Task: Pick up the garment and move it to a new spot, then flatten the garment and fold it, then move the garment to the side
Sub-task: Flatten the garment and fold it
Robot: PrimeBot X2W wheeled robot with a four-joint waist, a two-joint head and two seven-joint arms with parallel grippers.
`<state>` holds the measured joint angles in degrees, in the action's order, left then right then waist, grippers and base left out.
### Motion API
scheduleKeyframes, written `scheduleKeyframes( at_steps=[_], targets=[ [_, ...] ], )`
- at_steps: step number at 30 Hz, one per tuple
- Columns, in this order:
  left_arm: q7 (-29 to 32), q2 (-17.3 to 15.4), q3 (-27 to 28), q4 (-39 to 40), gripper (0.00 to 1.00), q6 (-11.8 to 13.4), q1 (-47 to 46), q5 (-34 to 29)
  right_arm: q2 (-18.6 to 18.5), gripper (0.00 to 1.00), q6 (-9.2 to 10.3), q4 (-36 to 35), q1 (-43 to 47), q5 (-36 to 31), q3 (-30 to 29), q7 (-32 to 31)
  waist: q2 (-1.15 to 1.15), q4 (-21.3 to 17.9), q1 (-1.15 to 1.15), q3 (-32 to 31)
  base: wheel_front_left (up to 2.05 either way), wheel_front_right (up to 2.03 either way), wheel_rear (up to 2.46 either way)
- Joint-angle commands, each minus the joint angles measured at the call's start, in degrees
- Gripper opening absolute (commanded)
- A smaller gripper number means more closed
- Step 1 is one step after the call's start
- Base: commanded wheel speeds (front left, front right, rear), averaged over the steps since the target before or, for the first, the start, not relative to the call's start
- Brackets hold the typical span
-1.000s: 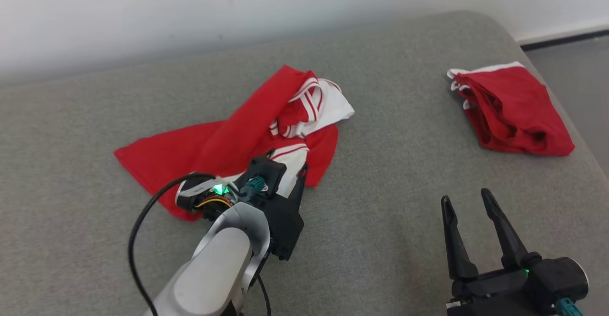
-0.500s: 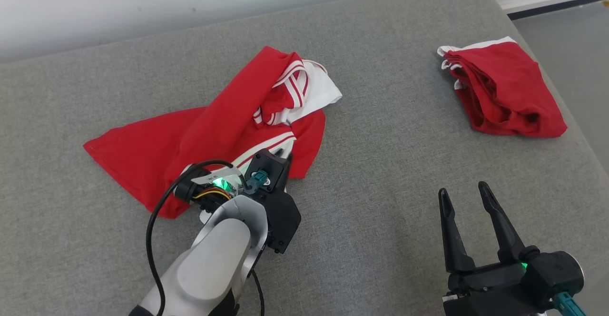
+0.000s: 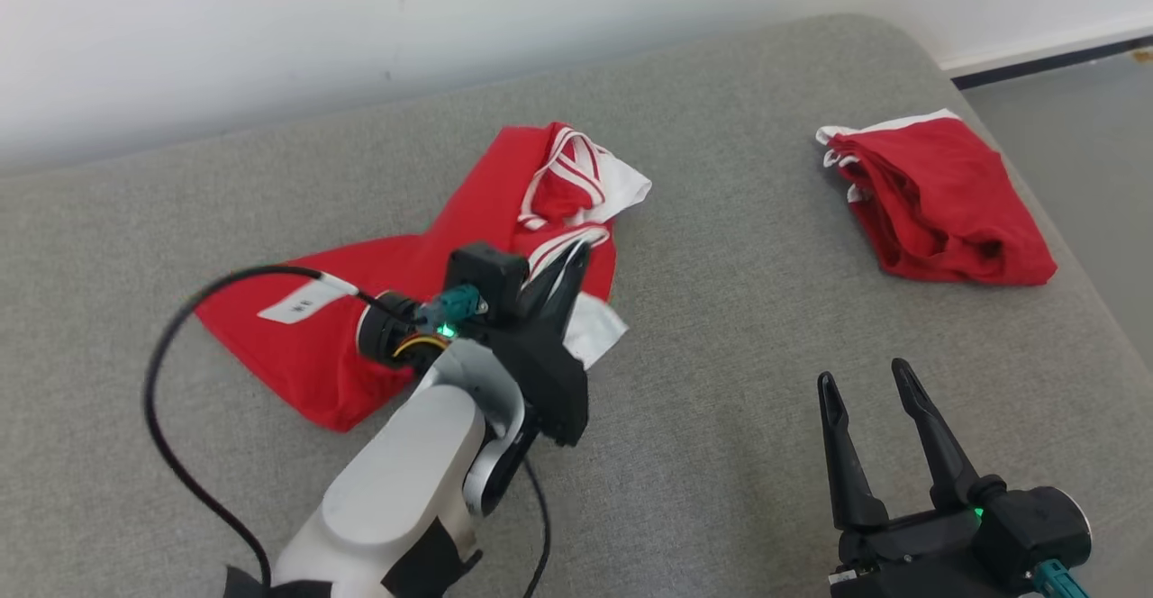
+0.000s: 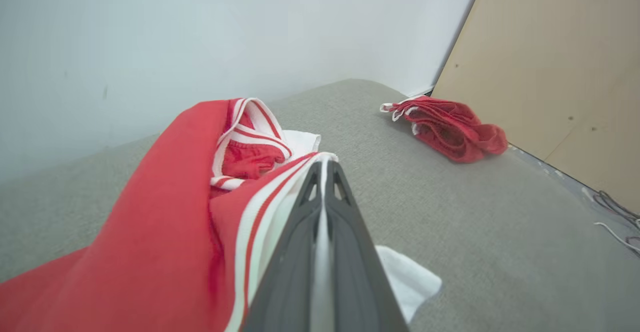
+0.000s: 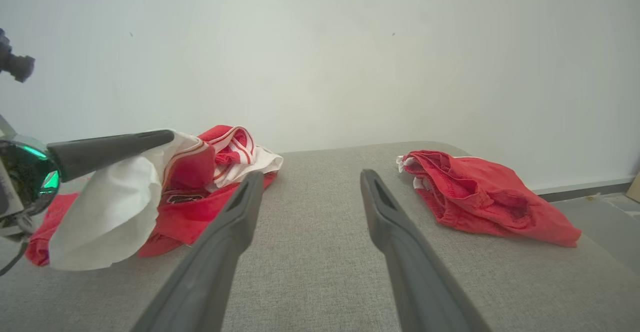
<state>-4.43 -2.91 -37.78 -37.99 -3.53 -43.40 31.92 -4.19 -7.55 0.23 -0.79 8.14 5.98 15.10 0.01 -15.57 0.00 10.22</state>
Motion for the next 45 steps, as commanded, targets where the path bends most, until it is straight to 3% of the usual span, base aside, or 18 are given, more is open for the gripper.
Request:
scheduleKeyframes(
  at_steps=[1,7,15,20,25,28,33,39,45],
  targets=[
    [0.1,0.0,0.1,0.8,0.0,-0.1,-1.0,0.9,-0.1,1.0,0.15,0.0,0.6,0.7,0.1,0.0,-0.01,-0.4,0.0,-1.4,0.0,0.0,0.0],
    [1.1,0.1,2.7,7.2,0.0,-0.7,-6.8,13.6,0.3,1.0,0.15,0.6,1.2,1.0,0.7,0.1,-0.01,-2.1,0.0,-4.7,0.0,0.0,0.0],
    [-1.8,0.1,7.0,8.8,0.0,0.2,-21.0,24.2,0.9,1.0,0.15,1.4,2.7,1.1,1.7,0.1,-0.01,-5.8,0.0,-8.4,0.0,0.0,0.0],
    [-5.9,0.1,8.1,5.3,0.0,2.4,-30.7,26.5,1.1,1.0,0.15,1.6,2.8,1.5,1.9,0.1,-0.01,-7.8,0.0,-9.5,0.0,0.0,0.0],
    [-8.5,-0.1,8.1,-0.4,0.0,5.4,-36.0,28.0,1.3,1.0,0.15,1.4,3.4,1.4,1.1,0.1,-0.01,-7.2,0.0,-9.9,0.0,0.0,0.0],
    [-8.4,-0.1,8.9,-5.0,0.0,6.5,-33.3,30.1,1.3,1.0,0.15,1.2,3.7,1.7,0.3,0.1,-0.01,-6.7,0.0,-10.2,0.0,0.0,0.0],
    [-7.5,-3.0,9.6,-9.6,0.0,6.0,-25.8,31.6,1.3,1.0,0.15,0.8,4.4,2.5,-0.5,0.1,-0.01,-5.5,0.0,-10.6,0.0,0.0,0.0],
    [-9.9,-9.7,13.6,-13.8,0.0,4.8,-7.6,34.4,1.3,1.0,0.15,0.3,5.0,2.3,-1.2,0.0,-0.01,-2.5,0.0,-10.2,0.0,0.0,0.0],
    [-10.8,-16.4,21.4,-11.3,0.0,5.0,5.4,32.3,1.3,1.0,0.15,-0.1,5.0,1.9,-1.8,0.1,-0.01,-0.4,0.0,-9.5,0.0,0.0,0.0]
  ],
)
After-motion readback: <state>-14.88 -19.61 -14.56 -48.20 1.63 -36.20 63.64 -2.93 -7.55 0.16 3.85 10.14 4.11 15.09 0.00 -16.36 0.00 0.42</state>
